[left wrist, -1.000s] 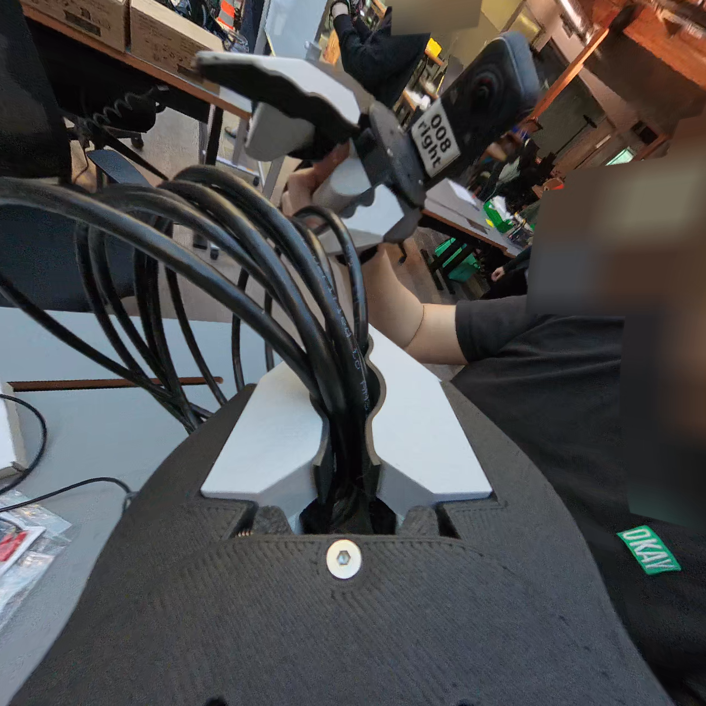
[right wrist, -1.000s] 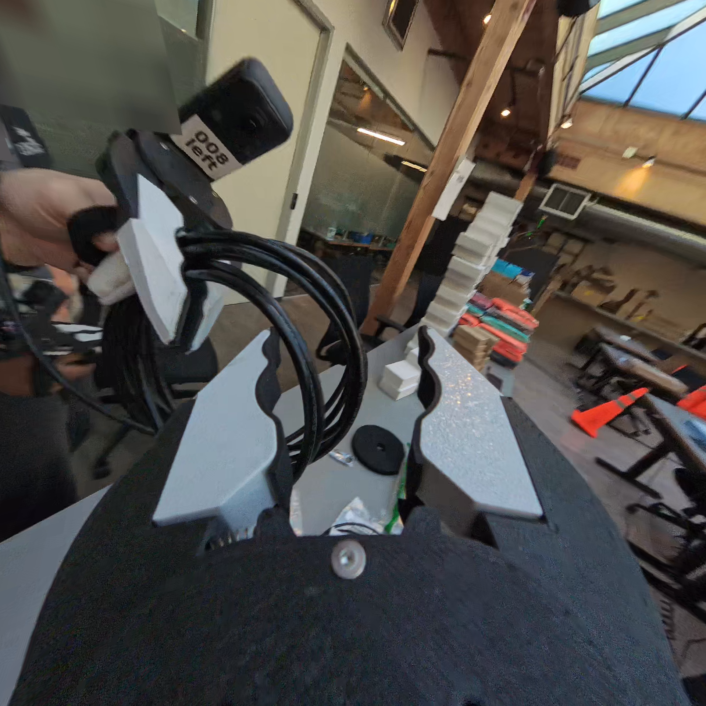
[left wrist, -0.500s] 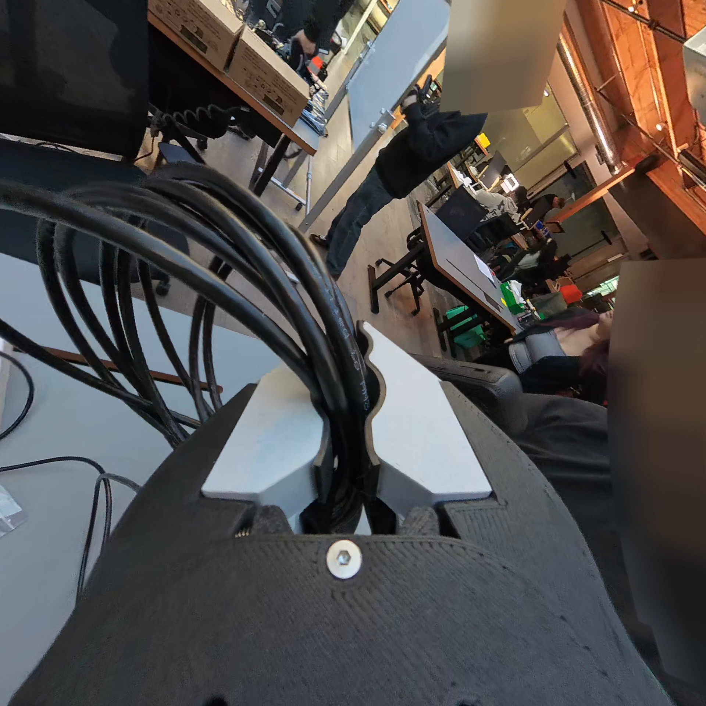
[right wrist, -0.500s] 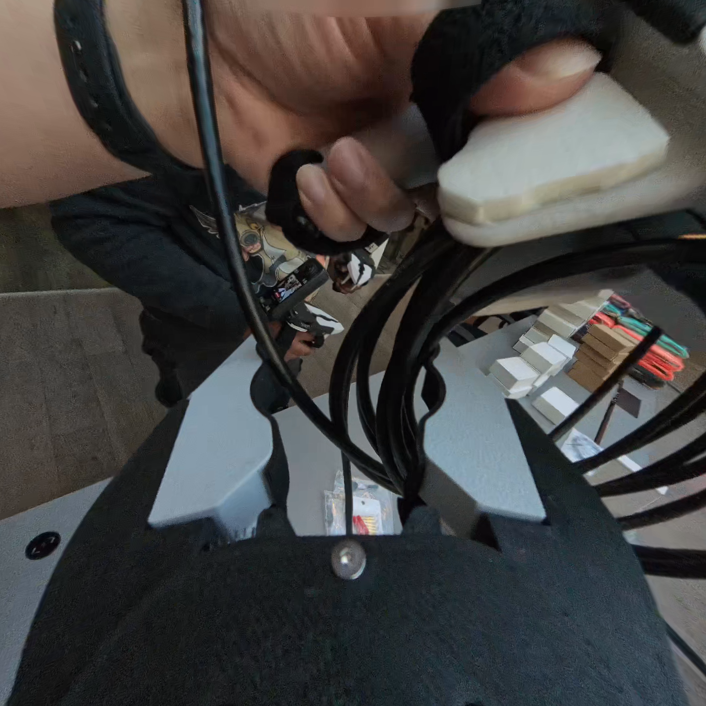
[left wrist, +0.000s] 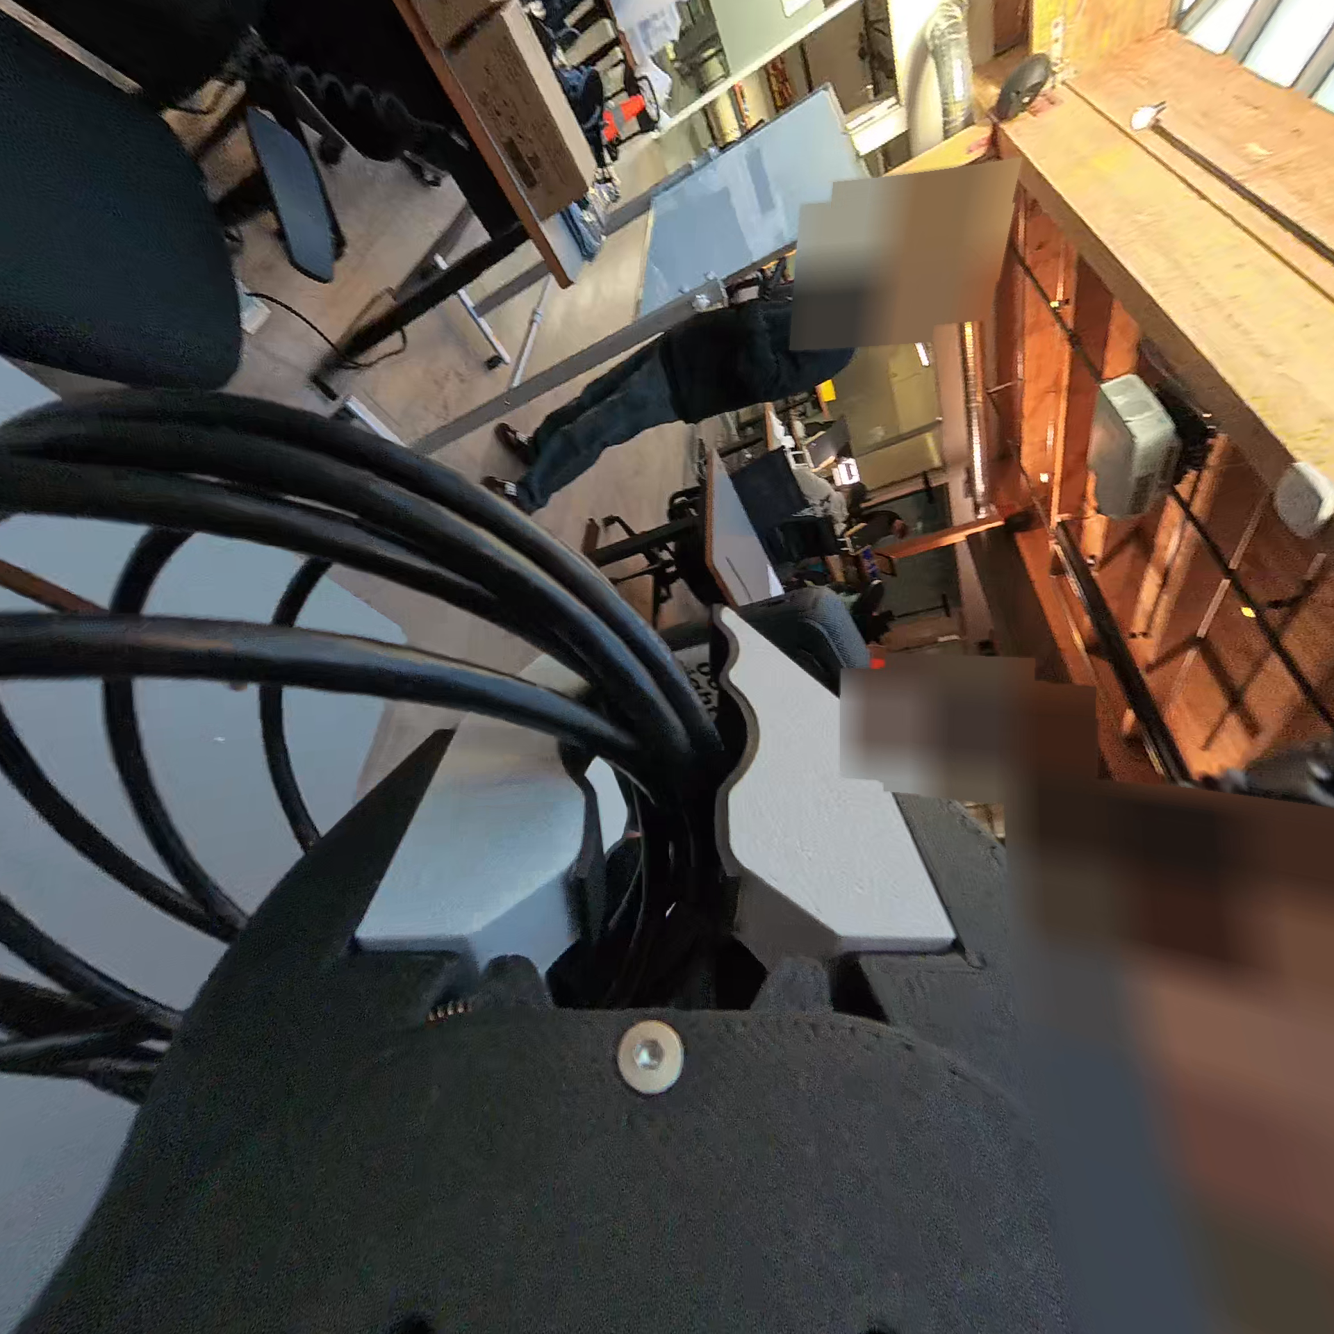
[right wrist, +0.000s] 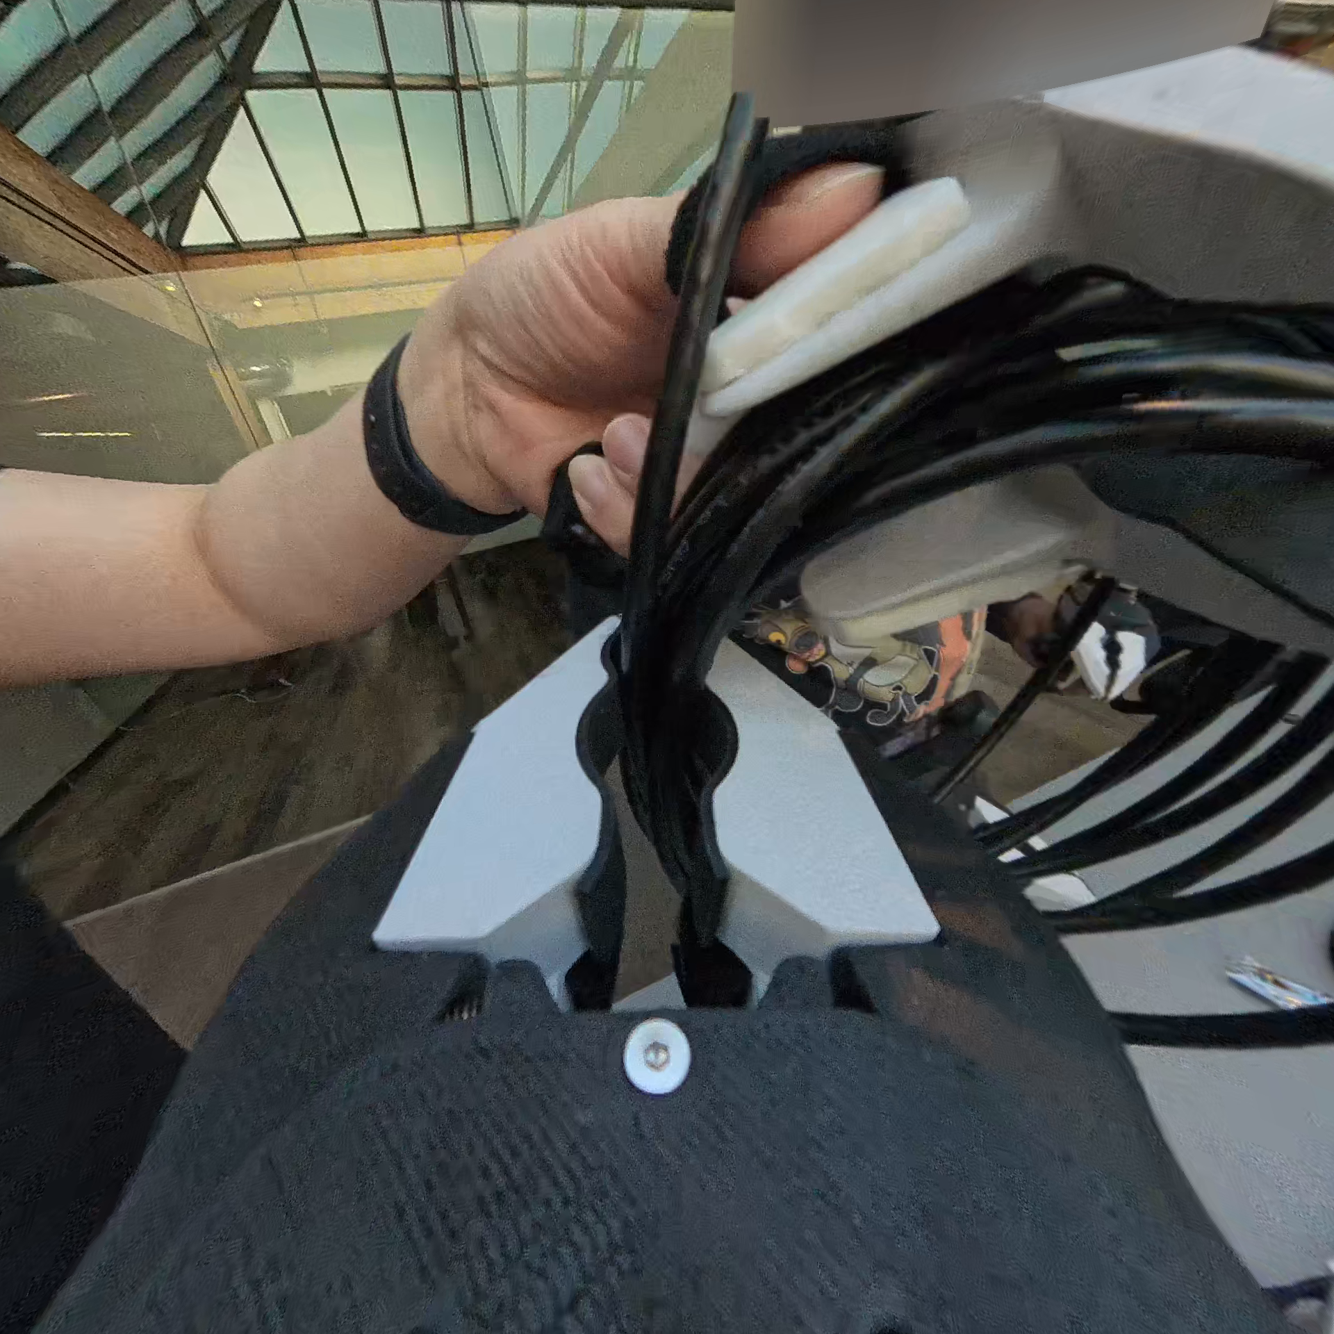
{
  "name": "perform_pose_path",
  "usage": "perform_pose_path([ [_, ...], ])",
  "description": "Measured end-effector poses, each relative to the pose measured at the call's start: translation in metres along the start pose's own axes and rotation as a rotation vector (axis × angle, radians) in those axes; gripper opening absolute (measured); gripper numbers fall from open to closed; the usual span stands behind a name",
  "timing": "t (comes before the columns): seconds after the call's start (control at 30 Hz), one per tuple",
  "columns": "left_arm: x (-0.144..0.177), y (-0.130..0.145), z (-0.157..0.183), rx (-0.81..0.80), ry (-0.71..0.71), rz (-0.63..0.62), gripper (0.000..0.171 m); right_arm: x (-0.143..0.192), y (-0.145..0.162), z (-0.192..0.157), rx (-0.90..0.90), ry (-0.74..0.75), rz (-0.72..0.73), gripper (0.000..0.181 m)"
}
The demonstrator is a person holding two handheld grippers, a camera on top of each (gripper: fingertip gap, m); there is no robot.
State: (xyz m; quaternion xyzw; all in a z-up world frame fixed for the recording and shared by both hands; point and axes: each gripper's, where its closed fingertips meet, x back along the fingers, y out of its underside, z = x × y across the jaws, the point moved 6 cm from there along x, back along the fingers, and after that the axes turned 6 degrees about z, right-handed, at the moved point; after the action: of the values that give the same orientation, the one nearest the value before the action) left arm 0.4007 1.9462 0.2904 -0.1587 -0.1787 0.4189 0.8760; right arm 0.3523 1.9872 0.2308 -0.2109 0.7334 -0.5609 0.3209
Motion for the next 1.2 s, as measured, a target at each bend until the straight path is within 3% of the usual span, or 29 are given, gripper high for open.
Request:
perform_pose_path([
  [0.13, 0.001, -0.004, 0.003, 0.141, 0.148, 0.039, 0.044, 0.02, -0.009, -0.006, -0.149, -0.094, 0.109, 0.006],
  [0.2, 0.006, -0.002, 0.002, 0.158, 0.198, 0.007, 0.046, 0.031, -0.015, -0.008, -0.23, -0.124, 0.151, 0.006],
  [0.33, 0.032, 0.0, 0.013, 0.029, 0.345, 0.034, 0.056, 0.052, -0.028, -0.004, -0.404, -0.093, 0.133, 0.004],
  [0.4, 0.046, 0.017, 0.022, -0.192, 0.409, -0.005, 0.058, 0.06, -0.038, 0.0, -0.487, -0.074, 0.09, 0.004],
  [0.5, 0.039, 0.062, 0.01, -0.723, 0.229, -0.077, 0.067, 0.064, -0.059, 0.001, -0.582, -0.066, 0.043, 0.004],
  [0.57, 0.026, 0.089, 0.012, -1.013, 0.183, -0.05, 0.066, 0.059, -0.076, 0.0, -0.654, -0.061, 0.023, 0.004],
  [0.67, 0.005, 0.104, 0.015, -1.31, 0.092, 0.064, 0.062, 0.045, -0.101, -0.003, -0.743, -0.06, 0.011, 0.005],
  [0.77, -0.013, 0.107, 0.019, -1.331, 0.051, 0.046, 0.071, 0.028, -0.12, -0.004, -0.801, -0.043, 0.03, 0.004],
  [0.9, -0.01, 0.093, 0.034, -1.448, -0.091, 0.257, 0.034, 0.012, -0.134, -0.005, -0.865, 0.006, 0.098, 0.004],
  [0.97, -0.005, 0.089, 0.041, -1.487, -0.155, 0.309, 0.034, 0.01, -0.139, -0.006, -0.881, 0.026, 0.154, 0.004],
  [1.2, 0.012, 0.085, 0.052, -1.28, -0.081, 0.155, 0.002, 0.018, -0.138, -0.001, -1.029, 0.012, 0.286, 0.005],
])
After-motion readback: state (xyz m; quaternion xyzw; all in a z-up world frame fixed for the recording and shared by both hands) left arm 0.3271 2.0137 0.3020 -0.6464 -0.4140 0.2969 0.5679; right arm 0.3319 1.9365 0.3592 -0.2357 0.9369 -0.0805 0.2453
